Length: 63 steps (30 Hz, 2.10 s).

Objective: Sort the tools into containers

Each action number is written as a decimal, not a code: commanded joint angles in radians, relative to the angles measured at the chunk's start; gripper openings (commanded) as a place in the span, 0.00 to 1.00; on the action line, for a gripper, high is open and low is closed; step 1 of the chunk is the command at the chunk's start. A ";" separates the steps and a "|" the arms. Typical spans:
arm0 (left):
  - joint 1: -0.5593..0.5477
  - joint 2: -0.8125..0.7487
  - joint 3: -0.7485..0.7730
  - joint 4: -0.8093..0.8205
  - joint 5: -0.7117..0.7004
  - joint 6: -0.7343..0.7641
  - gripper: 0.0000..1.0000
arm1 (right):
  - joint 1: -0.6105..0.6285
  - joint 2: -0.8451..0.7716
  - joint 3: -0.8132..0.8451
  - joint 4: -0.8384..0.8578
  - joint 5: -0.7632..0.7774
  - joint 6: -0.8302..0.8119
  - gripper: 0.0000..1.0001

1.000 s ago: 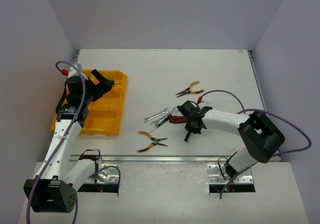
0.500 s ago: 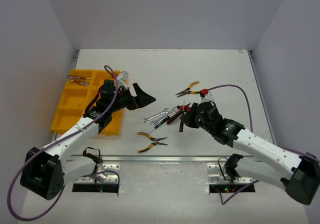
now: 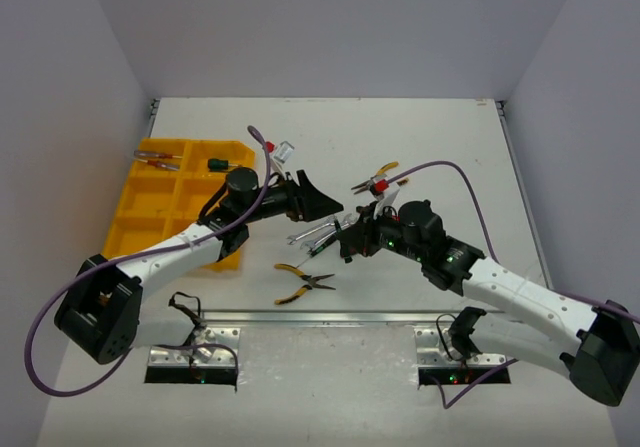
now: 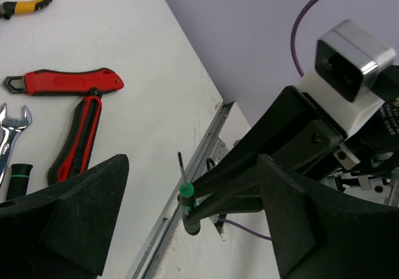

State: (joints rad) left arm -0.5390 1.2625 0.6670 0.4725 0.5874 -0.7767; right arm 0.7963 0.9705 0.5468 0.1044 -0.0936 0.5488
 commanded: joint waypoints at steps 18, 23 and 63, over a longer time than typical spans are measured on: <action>-0.019 -0.025 0.195 -0.312 -0.379 0.086 0.00 | -0.002 0.010 0.085 0.000 0.168 -0.028 0.99; 0.198 -0.008 0.315 -0.604 -0.673 0.121 0.00 | -0.014 0.025 0.154 -0.222 0.377 0.021 0.99; 0.950 0.306 0.560 -0.953 -0.808 0.159 0.88 | -0.019 -0.038 0.162 -0.375 0.338 0.009 0.99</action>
State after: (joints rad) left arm 0.4190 1.6252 1.2190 -0.5228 -0.2666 -0.6319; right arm 0.7811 0.8636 0.6671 -0.2897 0.2580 0.5499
